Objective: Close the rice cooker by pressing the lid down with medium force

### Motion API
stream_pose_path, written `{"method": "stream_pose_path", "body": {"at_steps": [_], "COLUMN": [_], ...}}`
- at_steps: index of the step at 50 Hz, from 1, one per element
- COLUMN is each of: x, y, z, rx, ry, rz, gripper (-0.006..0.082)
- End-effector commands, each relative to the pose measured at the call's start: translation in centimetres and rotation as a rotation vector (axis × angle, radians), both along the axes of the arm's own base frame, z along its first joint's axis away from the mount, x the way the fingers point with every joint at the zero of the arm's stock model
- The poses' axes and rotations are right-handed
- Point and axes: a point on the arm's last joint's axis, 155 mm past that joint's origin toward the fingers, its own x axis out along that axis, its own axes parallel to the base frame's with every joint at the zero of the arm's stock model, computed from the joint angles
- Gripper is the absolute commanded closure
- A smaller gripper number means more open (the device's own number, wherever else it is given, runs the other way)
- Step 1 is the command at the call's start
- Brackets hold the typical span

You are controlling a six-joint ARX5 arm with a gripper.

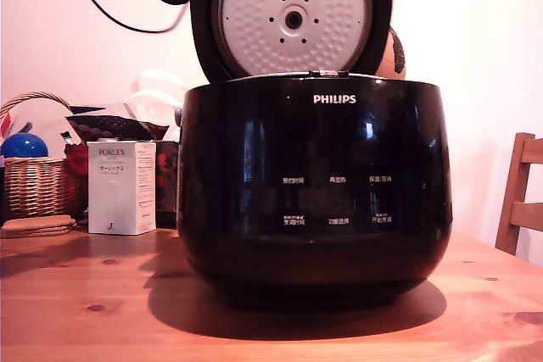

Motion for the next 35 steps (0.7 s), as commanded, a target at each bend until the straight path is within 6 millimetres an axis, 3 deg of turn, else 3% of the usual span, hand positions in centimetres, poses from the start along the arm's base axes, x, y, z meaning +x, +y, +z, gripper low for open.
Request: {"method": "stream_pose_path", "body": {"at_steps": [1, 17, 25, 35], "x": [-0.7, -4.0, -4.5, -5.1], "y": [-0.8, -1.8, -1.0, -0.4], "z": [-1.2, -4.7, -6.6, -5.9], "rx": [0.025, 0.182, 0.349, 0.44], "ry": [-0.003, 0.019, -0.038, -0.151], "rz": [-0.033, -0.09, -0.05, -0.018], "gripper": [0.079, 0.079, 0.079, 0.079]}}
